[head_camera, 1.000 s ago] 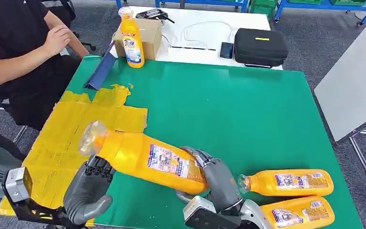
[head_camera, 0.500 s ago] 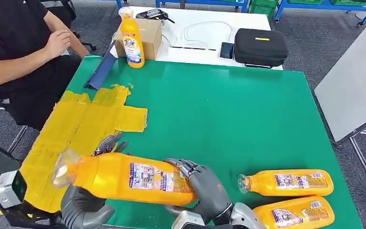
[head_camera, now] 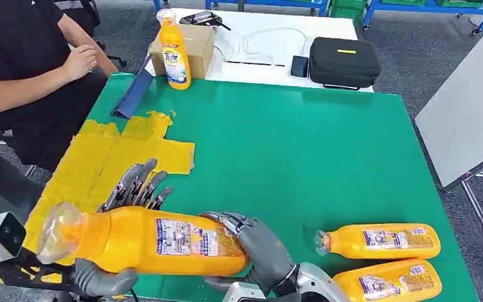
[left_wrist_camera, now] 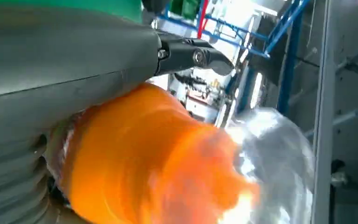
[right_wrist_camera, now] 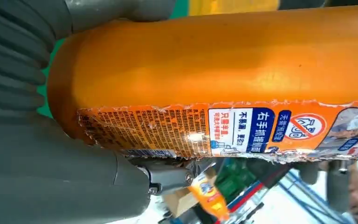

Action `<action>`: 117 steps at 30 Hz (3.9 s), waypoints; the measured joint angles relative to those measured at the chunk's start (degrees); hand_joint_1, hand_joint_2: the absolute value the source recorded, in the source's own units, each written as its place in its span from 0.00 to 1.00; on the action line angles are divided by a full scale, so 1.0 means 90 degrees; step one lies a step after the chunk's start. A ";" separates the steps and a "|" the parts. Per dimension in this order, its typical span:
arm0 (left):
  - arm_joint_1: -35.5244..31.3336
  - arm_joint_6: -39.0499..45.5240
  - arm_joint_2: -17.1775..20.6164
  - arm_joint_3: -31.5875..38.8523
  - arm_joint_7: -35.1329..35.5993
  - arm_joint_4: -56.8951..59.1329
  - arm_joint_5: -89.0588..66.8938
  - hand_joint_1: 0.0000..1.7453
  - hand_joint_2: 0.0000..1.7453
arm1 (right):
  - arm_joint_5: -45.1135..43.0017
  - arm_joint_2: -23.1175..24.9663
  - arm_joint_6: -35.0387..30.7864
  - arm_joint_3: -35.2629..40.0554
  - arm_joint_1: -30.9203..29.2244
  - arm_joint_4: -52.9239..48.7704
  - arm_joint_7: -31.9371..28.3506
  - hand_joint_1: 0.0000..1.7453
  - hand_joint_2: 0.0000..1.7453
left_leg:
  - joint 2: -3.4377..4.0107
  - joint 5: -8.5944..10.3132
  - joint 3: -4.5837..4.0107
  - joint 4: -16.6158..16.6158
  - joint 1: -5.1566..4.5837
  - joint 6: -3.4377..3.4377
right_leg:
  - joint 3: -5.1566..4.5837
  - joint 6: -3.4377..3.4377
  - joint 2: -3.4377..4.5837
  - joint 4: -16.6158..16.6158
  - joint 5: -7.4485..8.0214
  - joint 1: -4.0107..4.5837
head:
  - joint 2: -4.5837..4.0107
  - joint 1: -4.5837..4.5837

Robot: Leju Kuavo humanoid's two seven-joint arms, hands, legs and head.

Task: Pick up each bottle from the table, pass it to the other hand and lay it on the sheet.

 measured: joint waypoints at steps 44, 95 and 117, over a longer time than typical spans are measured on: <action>-0.0265 0.0033 0.0187 -0.0070 -0.0514 0.0041 -0.1633 1.00 1.00 | 0.0402 -0.0046 -0.0339 0.0105 0.0099 -0.0022 -0.0072 0.00 1.00 | -0.0002 0.0000 -0.0001 0.0000 0.0000 0.0000 | -0.0002 0.0000 -0.0001 0.0000 -0.0001 0.0000 | 0.0000 0.0002; -0.1245 0.2978 0.1625 -0.1224 0.0090 0.4728 -1.2731 1.00 1.00 | 0.2576 -0.4629 -0.6056 0.2654 0.0477 -0.1661 0.3135 0.00 1.00 | -0.0103 -0.0047 0.0130 -0.0018 -0.0052 0.0044 | 0.0097 0.0024 -0.0092 -0.0022 -0.0125 -0.0038 | 0.0000 -0.0002; -0.1306 0.2844 0.1406 -0.0928 -0.0100 0.5008 -1.1786 0.00 0.00 | 0.3018 -0.4828 -0.6078 0.2951 0.0410 -0.1802 0.3801 0.00 1.00 | 0.0030 0.0040 0.0133 -0.0022 -0.0065 0.0021 | 0.0120 0.0039 -0.0029 -0.0013 -0.0002 -0.0058 | 0.0000 0.0007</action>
